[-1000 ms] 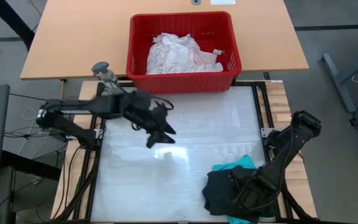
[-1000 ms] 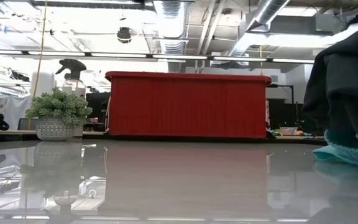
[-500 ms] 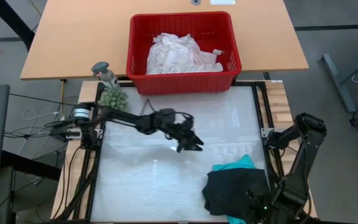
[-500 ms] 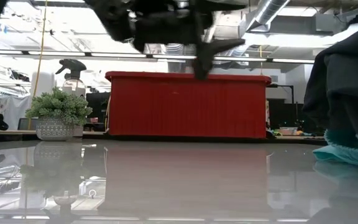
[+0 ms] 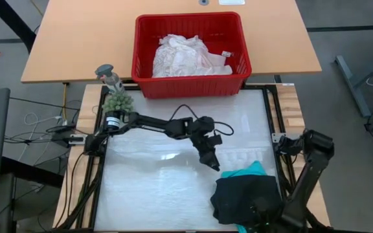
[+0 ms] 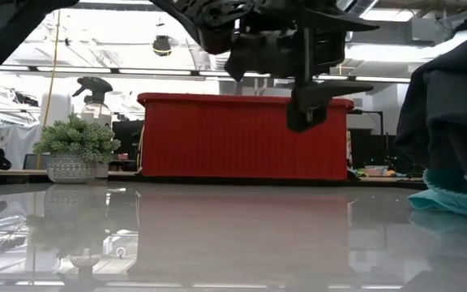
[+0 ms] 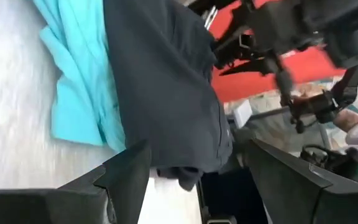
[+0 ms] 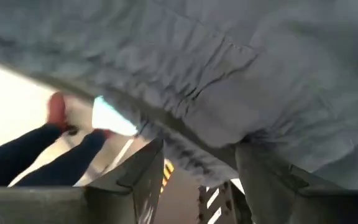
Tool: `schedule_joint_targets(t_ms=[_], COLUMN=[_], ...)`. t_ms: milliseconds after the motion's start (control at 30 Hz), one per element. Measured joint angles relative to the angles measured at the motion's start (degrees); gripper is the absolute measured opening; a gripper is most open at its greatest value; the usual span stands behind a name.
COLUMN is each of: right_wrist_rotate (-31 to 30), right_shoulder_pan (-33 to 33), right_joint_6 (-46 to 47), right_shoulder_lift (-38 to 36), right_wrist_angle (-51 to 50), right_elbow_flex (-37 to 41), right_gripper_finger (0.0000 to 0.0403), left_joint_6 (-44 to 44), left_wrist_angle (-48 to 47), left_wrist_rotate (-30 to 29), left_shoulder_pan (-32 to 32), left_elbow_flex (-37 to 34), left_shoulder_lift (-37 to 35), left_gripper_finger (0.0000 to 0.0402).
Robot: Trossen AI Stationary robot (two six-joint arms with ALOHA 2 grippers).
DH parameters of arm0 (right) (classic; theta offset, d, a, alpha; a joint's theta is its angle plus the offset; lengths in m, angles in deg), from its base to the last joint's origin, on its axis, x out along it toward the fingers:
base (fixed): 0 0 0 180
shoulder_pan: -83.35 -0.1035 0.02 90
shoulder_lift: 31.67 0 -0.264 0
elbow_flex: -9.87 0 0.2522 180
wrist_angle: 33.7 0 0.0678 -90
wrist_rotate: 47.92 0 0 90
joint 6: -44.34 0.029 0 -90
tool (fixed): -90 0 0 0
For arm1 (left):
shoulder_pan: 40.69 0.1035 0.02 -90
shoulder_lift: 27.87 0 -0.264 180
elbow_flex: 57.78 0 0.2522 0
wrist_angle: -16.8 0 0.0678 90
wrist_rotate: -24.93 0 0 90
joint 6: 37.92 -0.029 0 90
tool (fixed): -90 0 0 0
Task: Fold Laundry from Bin
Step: Stack the black shorts on top of the blue shorts
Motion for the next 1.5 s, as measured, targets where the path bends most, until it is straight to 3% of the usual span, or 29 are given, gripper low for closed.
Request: schedule_joint_targets(t_ms=[267, 567, 667, 867, 1067, 1200, 1333, 1500], right_wrist_rotate=[1.14, 3.83, 5.60, 5.01, 3.71, 2.77, -7.71, -14.95], right_shoulder_pan=[7.40, 18.27, 18.03, 11.55, 9.19, 8.69, 10.17, 16.32], right_joint_6=[-2.67, -7.97, -6.55, 6.33, 4.77, 4.75, 3.91, -7.32], right_shoulder_lift=[7.54, 9.76, 9.78, 8.29, 2.70, -0.20, -3.47, -2.75], right_wrist_angle=[0.27, 2.02, 2.80, 1.64, -6.64, -13.23, -12.15, -6.87], right_elbow_flex=[0.02, 1.60, 1.60, 1.62, -4.41, -8.28, -11.05, -12.56], right_gripper_finger=[0.0219, 0.0219, 0.0219, 0.0219, 0.0219, 0.0219, 0.0219, 0.0211], left_joint_6=[0.89, -6.49, -12.33, -20.18, -19.71, -20.18, -20.97, -21.19], left_wrist_angle=[-8.13, -24.59, -31.76, -41.47, -43.40, -45.48, -48.29, -50.45], left_wrist_rotate=[6.70, 8.39, 3.29, -8.37, -11.66, -17.56, -22.29, -25.65], left_shoulder_pan=[4.54, 6.61, 6.97, 5.86, 6.11, 5.76, 4.75, 4.22], left_elbow_flex=[3.05, 3.08, 3.10, 3.10, 3.05, 3.08, 3.05, 3.05], left_shoulder_lift=[-3.85, -16.22, -21.46, -30.83, -39.67, -44.78, -48.02, -50.49], left_gripper_finger=[0.0255, 0.0255, 0.0255, 0.0255, 0.0255, 0.0255, 0.0255, 0.0255])
